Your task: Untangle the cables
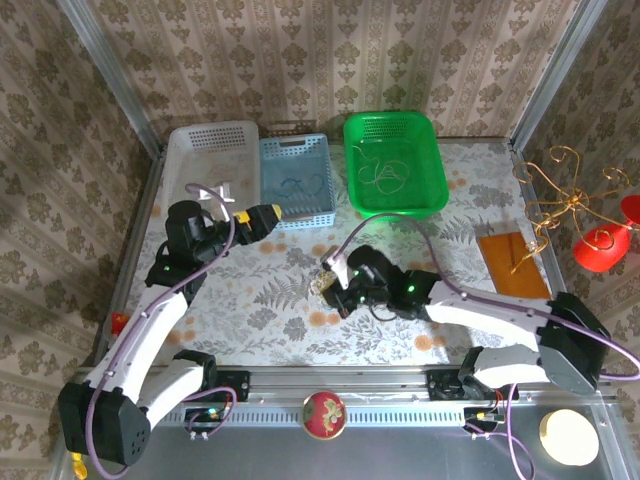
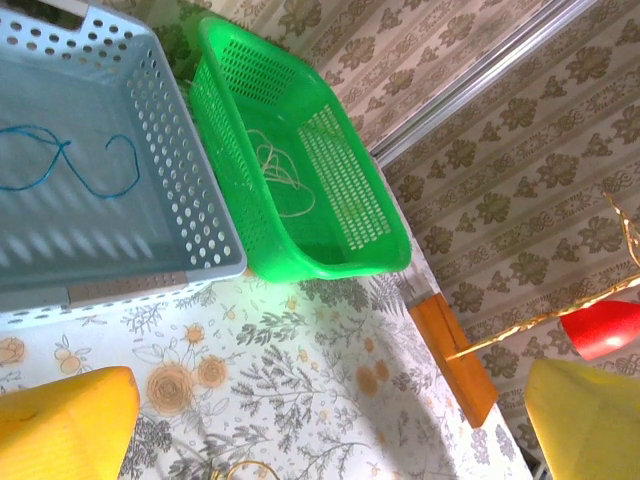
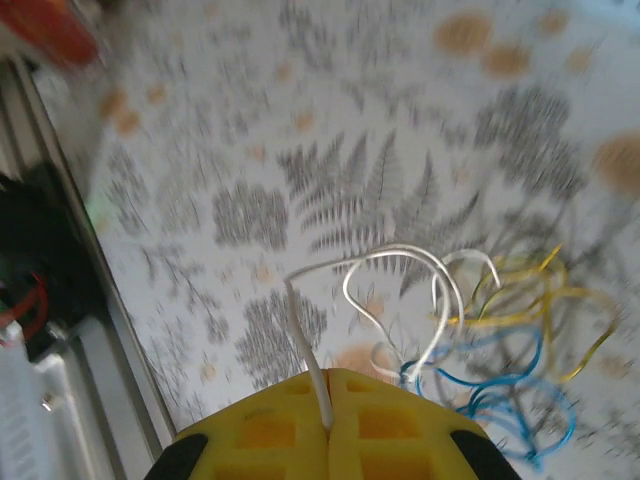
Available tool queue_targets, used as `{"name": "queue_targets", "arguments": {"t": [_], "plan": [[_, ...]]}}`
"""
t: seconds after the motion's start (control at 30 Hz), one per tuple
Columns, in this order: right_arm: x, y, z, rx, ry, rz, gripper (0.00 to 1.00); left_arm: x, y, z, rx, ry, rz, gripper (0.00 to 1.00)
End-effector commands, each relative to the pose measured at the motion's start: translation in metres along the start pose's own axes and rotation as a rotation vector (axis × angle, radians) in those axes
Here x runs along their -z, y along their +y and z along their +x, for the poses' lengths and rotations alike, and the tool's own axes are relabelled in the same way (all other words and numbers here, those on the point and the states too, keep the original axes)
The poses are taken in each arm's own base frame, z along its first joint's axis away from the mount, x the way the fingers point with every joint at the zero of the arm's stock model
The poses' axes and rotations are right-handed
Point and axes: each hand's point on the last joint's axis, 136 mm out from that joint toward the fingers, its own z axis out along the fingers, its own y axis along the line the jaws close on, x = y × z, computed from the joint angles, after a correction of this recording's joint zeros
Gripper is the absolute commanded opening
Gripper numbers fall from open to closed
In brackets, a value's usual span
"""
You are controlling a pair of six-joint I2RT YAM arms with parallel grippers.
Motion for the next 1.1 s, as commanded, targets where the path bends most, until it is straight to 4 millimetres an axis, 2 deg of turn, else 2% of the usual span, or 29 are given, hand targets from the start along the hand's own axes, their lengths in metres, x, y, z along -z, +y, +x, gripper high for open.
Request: {"name": "queue_targets", "arguments": {"t": [0.0, 0.2, 0.47, 0.73, 0.93, 1.07], "plan": [[0.024, -0.001, -0.02, -0.039, -0.035, -0.047, 0.0, -0.001, 0.0, 0.008, -0.027, 0.022, 0.034, 1.0], [0.052, -0.015, -0.059, -0.124, -0.151, -0.061, 0.0, -0.005, -0.006, 0.022, -0.065, 0.049, 0.102, 1.0], [0.068, -0.019, -0.09, -0.184, -0.225, -0.072, 0.0, -0.016, -0.004, 0.06, -0.164, 0.128, 0.122, 1.0], [0.077, -0.019, -0.101, -0.197, -0.265, -0.07, 0.0, -0.025, 0.016, 0.099, -0.226, 0.178, 0.079, 1.0], [0.084, -0.02, -0.107, -0.208, -0.29, -0.06, 0.0, -0.038, 0.02, 0.139, -0.308, 0.283, 0.073, 0.98], [0.087, -0.02, -0.109, -0.215, -0.301, -0.06, 0.0, -0.049, 0.019, 0.154, -0.359, 0.316, 0.085, 0.97]]}}
